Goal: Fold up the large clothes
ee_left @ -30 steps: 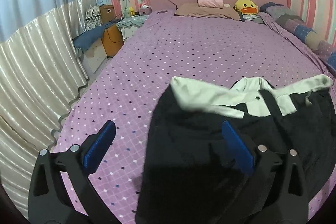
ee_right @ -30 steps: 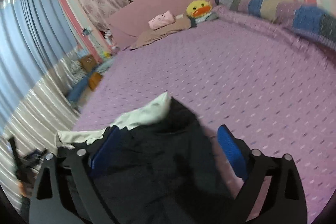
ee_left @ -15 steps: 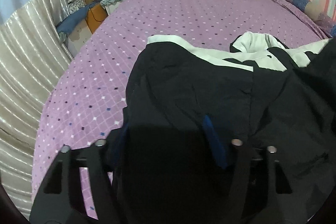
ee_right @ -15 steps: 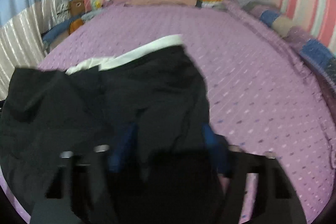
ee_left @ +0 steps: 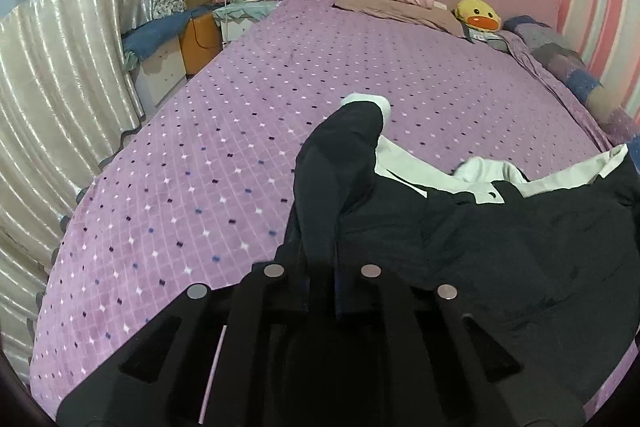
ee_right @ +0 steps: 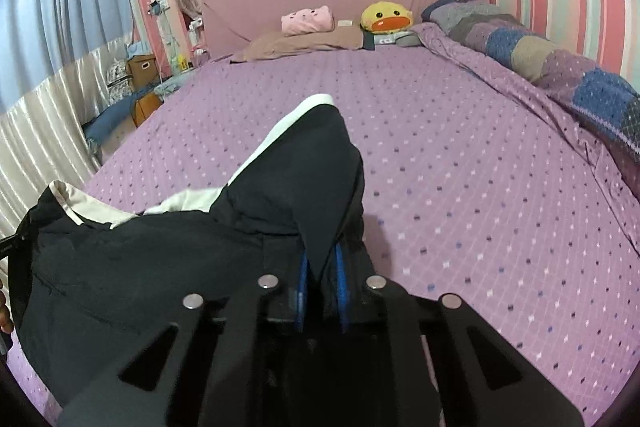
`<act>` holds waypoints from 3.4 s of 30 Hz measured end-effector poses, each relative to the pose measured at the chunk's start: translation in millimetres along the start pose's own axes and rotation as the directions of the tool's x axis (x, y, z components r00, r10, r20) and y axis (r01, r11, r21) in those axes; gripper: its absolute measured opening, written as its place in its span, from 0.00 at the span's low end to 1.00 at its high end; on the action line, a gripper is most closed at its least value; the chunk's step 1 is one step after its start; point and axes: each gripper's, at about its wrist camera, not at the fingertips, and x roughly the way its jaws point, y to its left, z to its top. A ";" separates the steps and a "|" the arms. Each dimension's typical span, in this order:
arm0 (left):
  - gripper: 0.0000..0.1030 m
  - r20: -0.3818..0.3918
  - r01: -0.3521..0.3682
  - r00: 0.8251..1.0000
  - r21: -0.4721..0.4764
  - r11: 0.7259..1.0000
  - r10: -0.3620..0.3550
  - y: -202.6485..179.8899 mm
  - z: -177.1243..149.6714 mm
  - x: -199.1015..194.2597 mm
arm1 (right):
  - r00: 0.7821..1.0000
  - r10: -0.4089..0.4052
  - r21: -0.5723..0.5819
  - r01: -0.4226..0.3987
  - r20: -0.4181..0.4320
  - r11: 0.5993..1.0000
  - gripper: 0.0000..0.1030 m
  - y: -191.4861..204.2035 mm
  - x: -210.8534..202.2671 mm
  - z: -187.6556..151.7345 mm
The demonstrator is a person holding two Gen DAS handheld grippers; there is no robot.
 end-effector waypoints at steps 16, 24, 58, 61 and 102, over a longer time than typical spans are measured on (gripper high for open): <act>0.24 -0.094 -0.079 0.992 0.033 0.996 0.082 2.6 -14.9 36.5 | 0.994 0.025 0.040 -0.021 -0.108 0.999 0.39 -14.4 26.7 -21.9; 0.79 0.070 -0.022 0.997 0.029 0.999 0.020 -41.0 8.6 -24.5 | 0.999 0.019 0.066 -0.021 0.031 0.998 0.89 36.8 -6.1 14.7; 0.85 -0.005 -0.086 0.996 0.058 0.995 0.086 -103.5 0.0 142.3 | 0.983 -0.021 0.024 0.026 -0.184 0.999 0.95 92.1 167.5 -12.6; 0.86 0.000 -0.089 0.996 0.054 0.995 0.089 -104.5 -2.1 149.1 | 0.980 -0.019 0.027 0.025 -0.200 0.999 0.97 92.3 175.1 -14.3; 0.97 0.129 -0.244 0.955 -0.163 0.956 0.265 -36.1 -55.6 77.2 | 0.980 -0.197 0.291 0.188 0.001 0.938 0.98 -0.3 66.7 -63.0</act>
